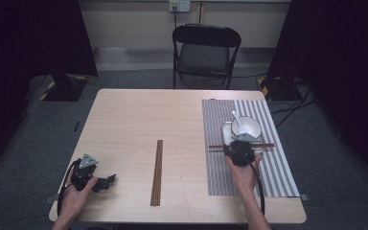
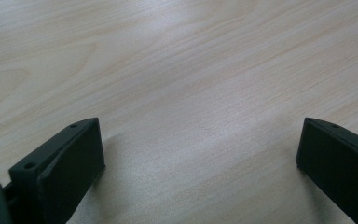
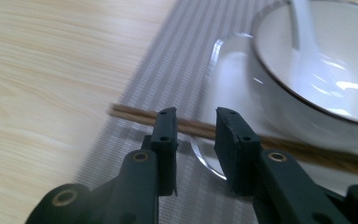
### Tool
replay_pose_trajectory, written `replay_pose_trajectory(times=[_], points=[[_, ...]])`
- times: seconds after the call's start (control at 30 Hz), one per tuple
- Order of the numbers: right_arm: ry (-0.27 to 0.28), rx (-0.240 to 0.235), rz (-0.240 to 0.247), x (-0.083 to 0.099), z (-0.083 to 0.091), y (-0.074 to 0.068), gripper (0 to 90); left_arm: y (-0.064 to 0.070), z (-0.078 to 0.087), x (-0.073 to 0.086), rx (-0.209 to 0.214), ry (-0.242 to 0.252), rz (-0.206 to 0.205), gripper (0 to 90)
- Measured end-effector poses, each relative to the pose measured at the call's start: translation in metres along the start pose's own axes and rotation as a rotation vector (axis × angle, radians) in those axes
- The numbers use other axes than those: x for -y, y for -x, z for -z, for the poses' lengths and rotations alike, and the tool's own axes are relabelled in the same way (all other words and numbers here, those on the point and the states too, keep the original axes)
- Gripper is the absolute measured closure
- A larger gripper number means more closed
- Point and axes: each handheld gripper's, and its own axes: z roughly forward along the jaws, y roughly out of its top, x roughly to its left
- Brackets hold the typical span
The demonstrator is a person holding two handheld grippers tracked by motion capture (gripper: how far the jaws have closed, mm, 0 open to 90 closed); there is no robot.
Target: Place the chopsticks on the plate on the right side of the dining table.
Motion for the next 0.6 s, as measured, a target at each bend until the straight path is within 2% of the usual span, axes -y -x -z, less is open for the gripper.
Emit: replay_pose_trajectory(times=[0.1,0.27,0.43,0.6], points=[[-0.009,0.026,-0.027,0.01,0.005,0.02,65.8,0.0,0.0,0.0,0.0,-0.001,0.0,0.1],[-0.017,0.064,-0.059,0.017,0.009,0.042,59.0,0.0,0.0,0.0,0.0,0.0,0.0,0.1],[-0.037,0.09,-0.08,0.02,0.004,0.057,54.9,0.0,0.0,0.0,0.0,0.0,0.0,0.1],[-0.047,0.091,-0.098,0.025,-0.001,0.063,50.9,0.0,0.0,0.0,0.0,-0.001,0.0,0.1]])
